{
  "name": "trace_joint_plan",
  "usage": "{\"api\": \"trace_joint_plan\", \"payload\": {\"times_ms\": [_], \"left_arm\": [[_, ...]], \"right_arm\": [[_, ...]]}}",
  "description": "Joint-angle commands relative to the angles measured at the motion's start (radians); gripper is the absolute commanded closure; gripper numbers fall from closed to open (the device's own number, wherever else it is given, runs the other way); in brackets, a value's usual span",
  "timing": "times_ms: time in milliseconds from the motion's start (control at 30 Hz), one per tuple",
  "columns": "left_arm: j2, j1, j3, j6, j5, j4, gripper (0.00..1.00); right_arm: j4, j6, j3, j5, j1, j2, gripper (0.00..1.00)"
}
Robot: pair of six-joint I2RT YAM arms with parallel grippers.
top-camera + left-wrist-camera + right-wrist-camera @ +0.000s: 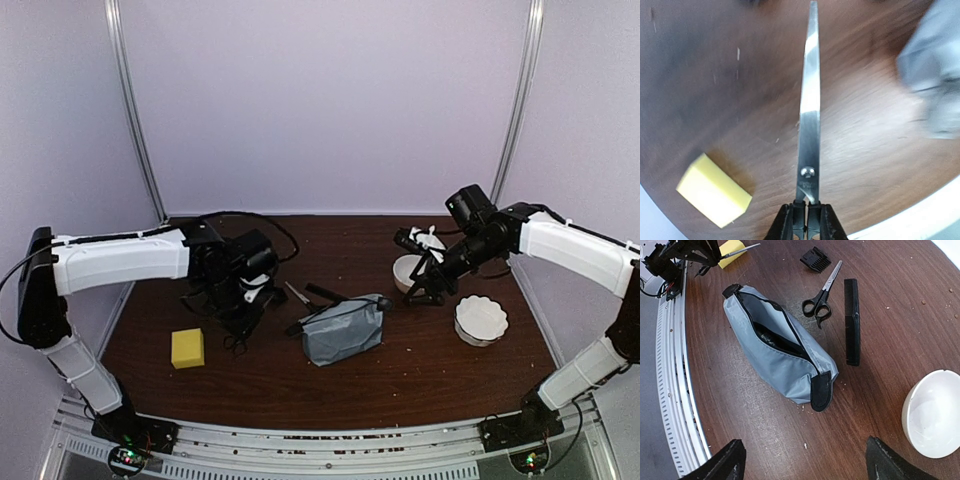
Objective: Sort the hair-cutting tools
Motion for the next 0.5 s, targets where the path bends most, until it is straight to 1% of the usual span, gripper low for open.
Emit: {"api": "trace_joint_plan", "payload": {"times_ms": [0,67,200,300,400,467], "left_arm": [[-0.043,0.007,0.142,0.161,0.069,-0.024,0.96],[-0.030,0.010,0.198,0.224,0.115,-0.029,0.96],[0.026,0.023,0.317,0.309,0.204,-0.051,0.96],[0.087,0.031,0.410,0.361,0.299,-0.069,0.97],[0.145,0.033,0.484,0.400,0.393,-0.073,0.97],[0.190,0.033,0.534,0.423,0.462,-0.090,0.98]], "right_arm": [[-0.021,-0.021,0.066,-0.026,0.011,-0.056,0.16],[-0.042,-0.043,0.101,-0.047,0.020,-0.065,0.17],[-0.105,-0.117,0.212,-0.051,0.063,-0.068,0.24],[-0.085,-0.154,0.257,0.033,0.153,-0.082,0.30],[-0.029,-0.202,0.262,0.139,0.240,-0.097,0.33],[-0.029,-0.258,0.283,0.207,0.300,-0.083,0.34]]}}
